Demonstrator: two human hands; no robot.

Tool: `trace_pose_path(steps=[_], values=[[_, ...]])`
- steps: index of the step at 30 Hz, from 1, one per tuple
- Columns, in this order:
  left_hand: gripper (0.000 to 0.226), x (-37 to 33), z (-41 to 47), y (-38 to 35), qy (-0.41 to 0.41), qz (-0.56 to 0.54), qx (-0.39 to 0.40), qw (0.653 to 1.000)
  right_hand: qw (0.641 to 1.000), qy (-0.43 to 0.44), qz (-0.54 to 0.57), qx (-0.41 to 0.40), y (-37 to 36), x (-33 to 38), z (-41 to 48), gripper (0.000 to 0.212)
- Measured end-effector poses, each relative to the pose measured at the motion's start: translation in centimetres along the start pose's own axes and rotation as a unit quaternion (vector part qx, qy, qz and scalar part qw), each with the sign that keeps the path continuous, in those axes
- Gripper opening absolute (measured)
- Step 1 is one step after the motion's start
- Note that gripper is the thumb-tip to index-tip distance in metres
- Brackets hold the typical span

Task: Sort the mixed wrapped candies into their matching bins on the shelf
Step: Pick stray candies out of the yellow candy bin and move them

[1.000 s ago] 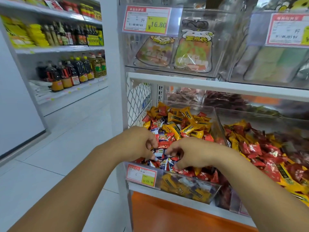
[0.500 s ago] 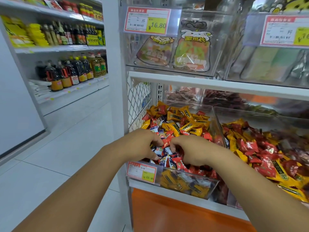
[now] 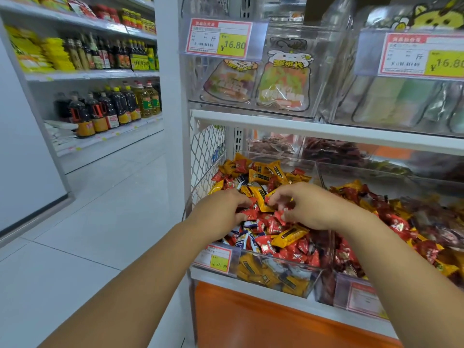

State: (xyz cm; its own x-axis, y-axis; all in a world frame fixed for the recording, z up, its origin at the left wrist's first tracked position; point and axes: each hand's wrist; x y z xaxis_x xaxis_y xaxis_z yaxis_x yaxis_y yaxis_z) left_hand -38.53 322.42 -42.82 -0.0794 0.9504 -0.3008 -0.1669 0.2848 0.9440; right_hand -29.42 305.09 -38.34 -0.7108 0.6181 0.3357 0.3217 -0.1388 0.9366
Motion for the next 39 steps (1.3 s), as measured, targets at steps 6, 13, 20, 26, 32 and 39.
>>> trace_pose_path(steps=[6,13,20,26,32,39], values=[[0.041,-0.1,0.6,-0.4,0.0,0.031,0.0,1.0,0.992,0.0,-0.112,0.057,-2.4,0.8,1.0,0.056],[0.037,1.0,-0.2,1.1,0.028,-0.076,-0.028,0.996,0.997,0.004,-0.071,-0.01,-3.4,0.1,1.7,0.033],[0.041,1.0,-0.7,2.0,0.032,-0.071,-0.037,0.996,0.996,0.023,-0.08,0.015,-4.3,0.4,2.3,0.062],[0.042,1.2,-1.0,1.9,0.03,-0.045,-0.011,0.998,0.997,0.006,-0.049,0.066,-4.3,0.7,2.5,0.064],[0.044,1.3,-0.8,1.8,0.032,-0.031,-0.001,0.999,0.998,-0.016,-0.037,0.051,-5.1,0.7,2.6,0.056],[0.043,1.1,-0.9,2.0,0.023,-0.048,0.001,0.999,0.998,0.007,-0.046,-0.043,-4.6,0.9,1.9,0.028]])
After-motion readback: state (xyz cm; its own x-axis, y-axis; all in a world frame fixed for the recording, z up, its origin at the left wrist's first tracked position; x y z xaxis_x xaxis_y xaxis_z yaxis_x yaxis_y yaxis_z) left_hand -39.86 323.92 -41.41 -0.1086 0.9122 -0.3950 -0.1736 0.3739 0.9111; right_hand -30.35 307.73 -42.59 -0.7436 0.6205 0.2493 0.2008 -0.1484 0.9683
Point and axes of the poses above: each hand's wrist, its own z-axis towards the middle knuckle, its own y-axis out of the back of the hand, x = y × z, and after that the axes turned 3 degrees about x, right-handed
